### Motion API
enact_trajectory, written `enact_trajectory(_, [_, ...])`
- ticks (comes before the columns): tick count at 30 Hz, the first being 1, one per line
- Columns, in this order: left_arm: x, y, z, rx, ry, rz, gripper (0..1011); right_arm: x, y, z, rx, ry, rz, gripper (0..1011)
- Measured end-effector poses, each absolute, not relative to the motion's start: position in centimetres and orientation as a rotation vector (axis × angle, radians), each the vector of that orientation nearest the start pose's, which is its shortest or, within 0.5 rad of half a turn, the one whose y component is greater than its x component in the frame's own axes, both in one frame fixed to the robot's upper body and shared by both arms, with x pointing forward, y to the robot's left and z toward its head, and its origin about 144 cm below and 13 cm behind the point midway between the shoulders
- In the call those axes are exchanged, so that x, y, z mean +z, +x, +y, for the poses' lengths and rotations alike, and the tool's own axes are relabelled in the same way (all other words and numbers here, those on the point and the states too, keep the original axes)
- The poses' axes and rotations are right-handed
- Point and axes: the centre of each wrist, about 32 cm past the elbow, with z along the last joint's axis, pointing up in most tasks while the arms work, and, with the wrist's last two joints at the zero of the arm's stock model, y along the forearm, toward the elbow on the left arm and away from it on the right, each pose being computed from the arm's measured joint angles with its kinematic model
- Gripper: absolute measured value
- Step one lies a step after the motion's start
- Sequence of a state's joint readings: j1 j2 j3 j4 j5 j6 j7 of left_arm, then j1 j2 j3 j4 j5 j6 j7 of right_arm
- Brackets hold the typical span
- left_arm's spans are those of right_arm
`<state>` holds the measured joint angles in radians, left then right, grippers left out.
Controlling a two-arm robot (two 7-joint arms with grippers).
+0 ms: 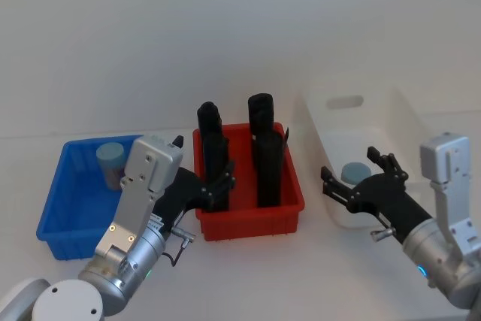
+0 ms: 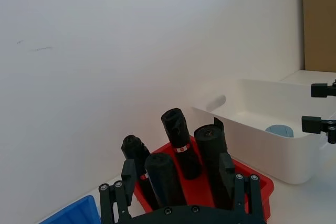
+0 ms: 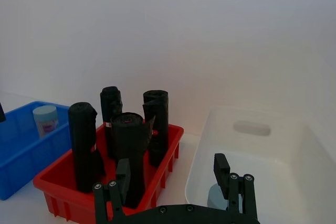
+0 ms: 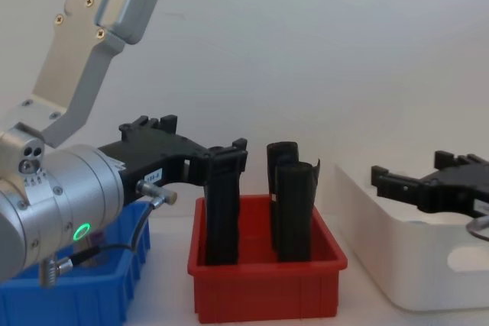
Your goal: Pick the cotton swabs from the blue box and place them into the white box.
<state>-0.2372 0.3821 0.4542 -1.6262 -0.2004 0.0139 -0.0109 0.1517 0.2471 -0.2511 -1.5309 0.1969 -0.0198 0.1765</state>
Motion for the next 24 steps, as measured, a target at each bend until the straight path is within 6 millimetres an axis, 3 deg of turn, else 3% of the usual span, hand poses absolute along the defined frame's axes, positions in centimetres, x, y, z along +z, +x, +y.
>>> enact_trajectory(24, [120.4, 49.2, 19.8, 1.124, 0.061, -0.268, 1004, 115.4, 55.8, -19.4, -1.045, -0.042, -0.132, 1001])
